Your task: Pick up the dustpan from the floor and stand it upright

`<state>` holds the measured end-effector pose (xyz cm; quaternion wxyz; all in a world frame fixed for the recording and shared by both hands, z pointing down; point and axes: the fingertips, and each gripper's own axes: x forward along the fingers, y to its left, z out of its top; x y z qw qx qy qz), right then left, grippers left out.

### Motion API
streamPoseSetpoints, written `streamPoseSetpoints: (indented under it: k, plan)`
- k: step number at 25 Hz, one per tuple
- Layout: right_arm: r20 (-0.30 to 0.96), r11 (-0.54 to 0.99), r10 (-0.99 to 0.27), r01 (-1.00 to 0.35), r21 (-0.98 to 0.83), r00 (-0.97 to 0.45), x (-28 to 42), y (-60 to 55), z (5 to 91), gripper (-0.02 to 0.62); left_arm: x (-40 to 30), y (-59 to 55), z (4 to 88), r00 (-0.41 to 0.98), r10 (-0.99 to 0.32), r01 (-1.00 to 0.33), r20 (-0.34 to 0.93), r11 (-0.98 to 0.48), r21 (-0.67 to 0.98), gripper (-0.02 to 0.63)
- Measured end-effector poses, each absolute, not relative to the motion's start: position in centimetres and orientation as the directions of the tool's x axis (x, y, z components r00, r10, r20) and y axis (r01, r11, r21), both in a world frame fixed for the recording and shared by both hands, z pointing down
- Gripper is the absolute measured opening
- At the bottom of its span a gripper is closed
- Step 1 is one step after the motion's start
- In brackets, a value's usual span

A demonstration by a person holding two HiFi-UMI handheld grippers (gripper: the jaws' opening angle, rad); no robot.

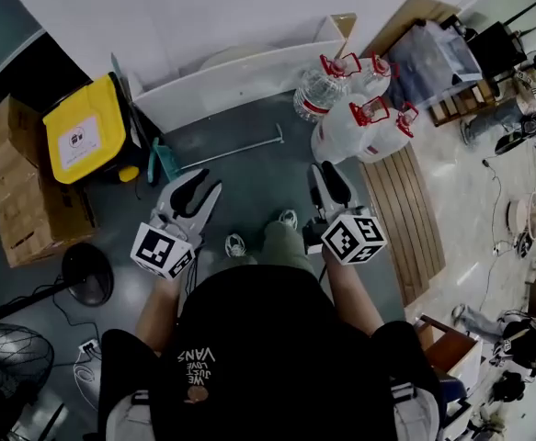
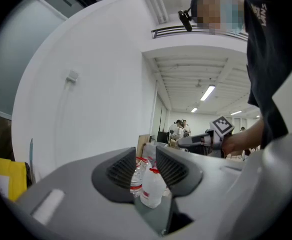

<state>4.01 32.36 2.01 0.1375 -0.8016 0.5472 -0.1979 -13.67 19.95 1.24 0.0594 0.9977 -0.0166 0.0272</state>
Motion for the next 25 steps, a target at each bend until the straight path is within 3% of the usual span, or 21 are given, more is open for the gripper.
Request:
streamPoseSetpoints:
  k: [14, 25]
  plan:
    - [0.301, -0.356, -0.924, -0.814, -0.459, 0.235, 14.4, 23.8, 9.4, 0.117, -7.2, 12.6, 8.2, 0.970, -0.158, -0.183, 0.184, -0.974, 0.130, 0.161]
    - [0.453, -0.381, -0.877, -0.810, -0.445, 0.164, 22.7, 15.8, 21.3, 0.117, 0.4, 6.3, 19.3, 0.922, -0.185, -0.245, 0.339, -0.959, 0.144, 0.161]
